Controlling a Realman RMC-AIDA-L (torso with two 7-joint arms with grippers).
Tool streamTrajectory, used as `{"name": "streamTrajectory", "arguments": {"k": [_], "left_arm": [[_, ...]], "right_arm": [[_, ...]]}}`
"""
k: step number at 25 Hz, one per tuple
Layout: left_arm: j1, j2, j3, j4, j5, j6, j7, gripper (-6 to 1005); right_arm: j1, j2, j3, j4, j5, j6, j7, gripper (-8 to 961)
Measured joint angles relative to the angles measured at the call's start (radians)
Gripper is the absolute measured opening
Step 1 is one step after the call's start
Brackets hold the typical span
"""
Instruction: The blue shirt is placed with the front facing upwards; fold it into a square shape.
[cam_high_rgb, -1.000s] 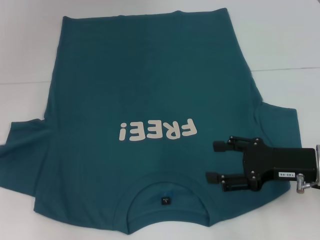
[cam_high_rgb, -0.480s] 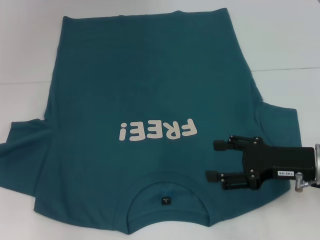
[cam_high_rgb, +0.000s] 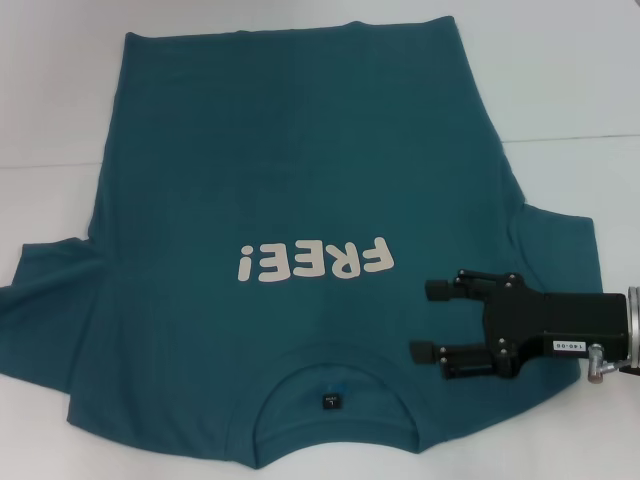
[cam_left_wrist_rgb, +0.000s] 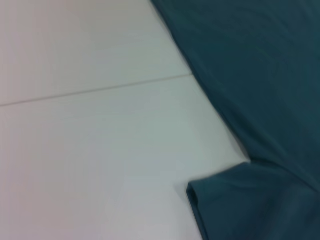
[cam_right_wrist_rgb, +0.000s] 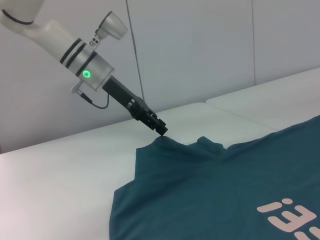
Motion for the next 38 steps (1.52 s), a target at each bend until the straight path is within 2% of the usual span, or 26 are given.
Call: {"name": "streamTrajectory", "arguments": {"k": [3,13,19,25,33,38], "left_arm": [[0.003,-0.001,0.022,-0.015,0.001,-0.011,0.0,270],[-0.004,0.01,0.036,-0.119,0.002,-0.082,0.008,737],[-0.009,0.009,0.061,-0.143,0.002,-0.111,0.009,892],[-0.009,0.006,0.072,-0.141,-0.003,-0.117,0.017,850],[-0.012,0.008,0.075,-0.145,-0.003,-0.117,0.02,660],[-0.016,0.007,0.077,-0.146,-0.001,-0.114,0.022,394]], "right_arm": [[0.0,0.0,-0.001,0.0,0.0,0.0,0.001,911],[0.004,0.0,-0.003,0.0,0.0,0.012,0.001,912],[0.007,0.0,-0.003,0.001,0.0,0.012,0.001,912],[0.011,0.0,-0.003,0.004,-0.002,0.014,0.001,912],[0.014,0.0,-0.003,0.011,-0.006,0.02,0.003,911],[0.014,0.0,-0.003,0.011,-0.007,0.021,0.006,911]]}}
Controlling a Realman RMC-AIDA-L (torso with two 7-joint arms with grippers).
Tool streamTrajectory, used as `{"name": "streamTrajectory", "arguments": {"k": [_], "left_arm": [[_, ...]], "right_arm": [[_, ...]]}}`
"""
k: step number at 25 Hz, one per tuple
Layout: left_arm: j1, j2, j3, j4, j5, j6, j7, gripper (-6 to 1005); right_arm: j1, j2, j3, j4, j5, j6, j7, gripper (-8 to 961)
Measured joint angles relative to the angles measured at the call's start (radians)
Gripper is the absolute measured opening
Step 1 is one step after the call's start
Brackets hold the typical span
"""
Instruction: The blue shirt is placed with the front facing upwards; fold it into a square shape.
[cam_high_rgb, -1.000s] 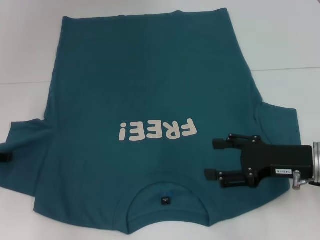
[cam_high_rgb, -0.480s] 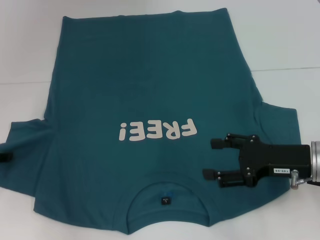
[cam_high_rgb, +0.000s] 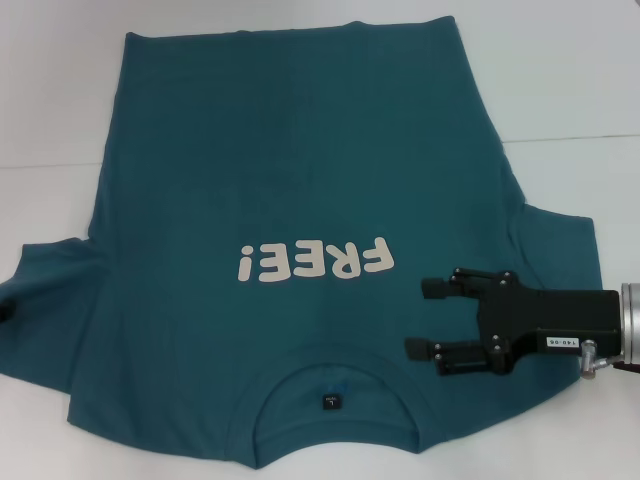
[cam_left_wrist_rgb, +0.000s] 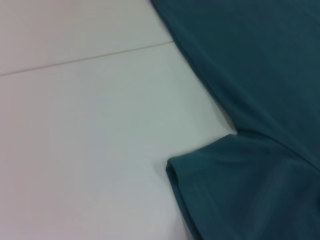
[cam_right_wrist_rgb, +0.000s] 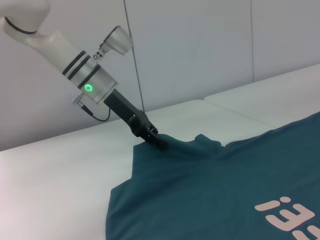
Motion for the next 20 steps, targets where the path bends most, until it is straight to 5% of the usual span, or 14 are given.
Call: {"name": "streamTrajectory", "arguments": {"k": [11,20], "left_arm": [[-0.001,-0.003,0.001,0.029,-0.004,0.011,-0.008,32],[-0.011,-0.002,0.058,0.091,0.003,0.048,-0.011,32]], "right_arm": [[-0.006,0.0,0.0,0.0,0.001,-0.003,0.002,911],[-0.01,0.0,0.0,0.0,0.003,-0.007,0.002,909]]}}
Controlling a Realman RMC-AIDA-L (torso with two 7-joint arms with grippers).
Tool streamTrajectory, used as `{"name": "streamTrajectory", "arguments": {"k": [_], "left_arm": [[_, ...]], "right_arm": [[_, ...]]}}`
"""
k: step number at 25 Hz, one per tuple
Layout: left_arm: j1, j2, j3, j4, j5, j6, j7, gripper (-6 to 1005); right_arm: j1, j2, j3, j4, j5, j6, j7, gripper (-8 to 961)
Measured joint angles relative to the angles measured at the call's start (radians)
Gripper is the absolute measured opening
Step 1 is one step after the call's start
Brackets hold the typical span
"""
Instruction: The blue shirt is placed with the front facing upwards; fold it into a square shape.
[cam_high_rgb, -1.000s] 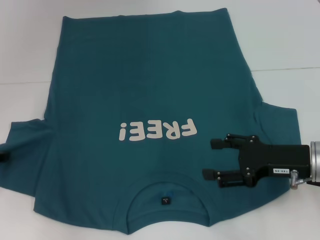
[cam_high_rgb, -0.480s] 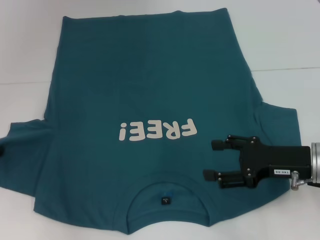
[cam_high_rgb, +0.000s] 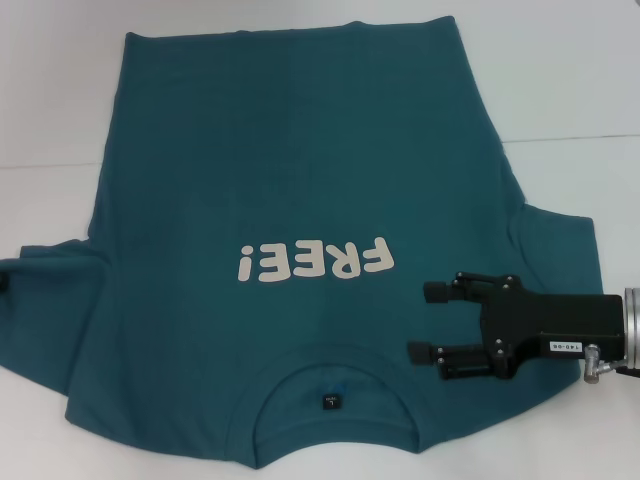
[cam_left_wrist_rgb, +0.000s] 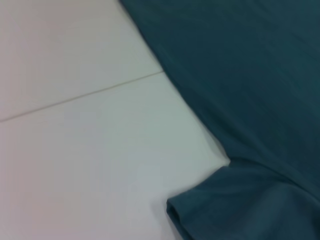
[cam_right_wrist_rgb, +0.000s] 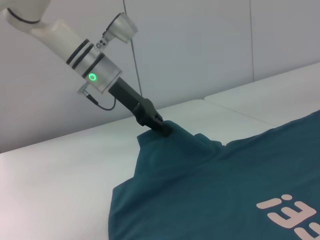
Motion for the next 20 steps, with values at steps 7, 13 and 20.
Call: {"name": "streamTrajectory", "arguments": {"k": [7,13,20], "left_arm": [[-0.019,0.004,0.017,0.019,0.042,0.007,-0.001,31],[-0.031,0.006,0.023,0.054,0.078,0.029,-0.002,31],[-0.045,-0.001,0.049,0.093,0.116,0.091,-0.013,31]], "right_arm": [[0.0,0.0,0.0,0.0,-0.001,0.0,0.0,907],[-0.001,0.0,0.0,0.0,0.0,-0.001,0.0,906],[-0.001,0.0,0.0,0.001,0.002,0.003,0.0,904]]}}
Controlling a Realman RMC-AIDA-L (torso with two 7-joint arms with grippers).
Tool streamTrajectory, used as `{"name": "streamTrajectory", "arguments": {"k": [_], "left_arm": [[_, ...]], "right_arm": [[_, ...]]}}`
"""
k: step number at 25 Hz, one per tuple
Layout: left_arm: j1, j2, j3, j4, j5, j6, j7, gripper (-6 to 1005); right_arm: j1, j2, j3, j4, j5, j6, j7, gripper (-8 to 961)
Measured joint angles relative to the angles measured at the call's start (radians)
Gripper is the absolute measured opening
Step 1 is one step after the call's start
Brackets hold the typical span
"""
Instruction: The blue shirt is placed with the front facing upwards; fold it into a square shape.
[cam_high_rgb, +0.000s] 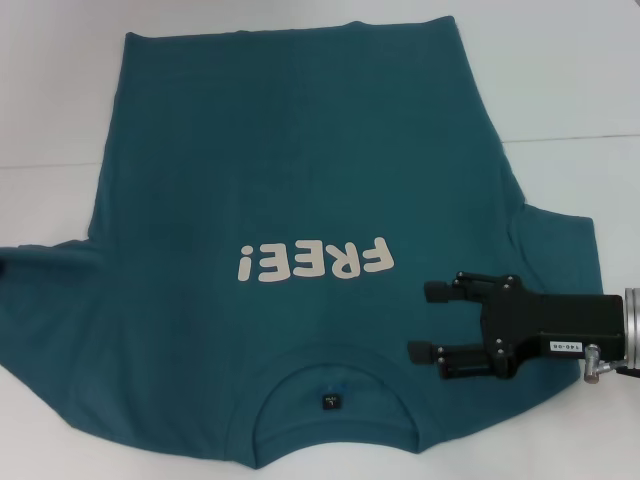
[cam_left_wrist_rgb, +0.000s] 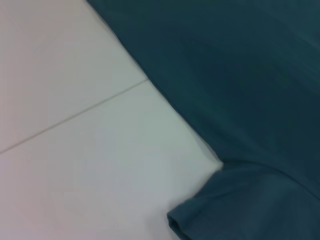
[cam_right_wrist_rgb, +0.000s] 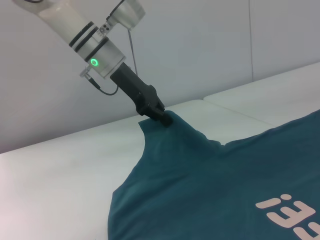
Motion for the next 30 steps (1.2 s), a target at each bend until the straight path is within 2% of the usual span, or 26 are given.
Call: {"name": "streamTrajectory", "arguments": {"k": [6,14,22,28,30], "left_arm": [[-0.012,-0.002,0.097,0.032,0.04,0.063,-0.126,31],[-0.074,0.002,0.11,0.05,0.042,0.233,-0.298,32],[-0.117,-0.023,0.105,0.039,0.031,0.258,-0.414,31],[-0.12,-0.053,0.098,0.036,0.005,0.247,-0.435,32],[-0.12,-0.07,0.094,0.036,0.003,0.245,-0.437,32]], "right_arm": [[0.0,0.0,0.0,0.001,-0.002,0.004,0.0,902],[0.001,0.0,-0.001,0.001,-0.004,0.005,-0.001,900],[-0.003,0.0,-0.008,0.002,-0.007,0.006,-0.005,898],[-0.012,0.0,-0.012,0.003,-0.008,0.006,-0.007,897],[-0.015,-0.001,-0.012,0.002,-0.008,0.006,-0.008,896]]}}
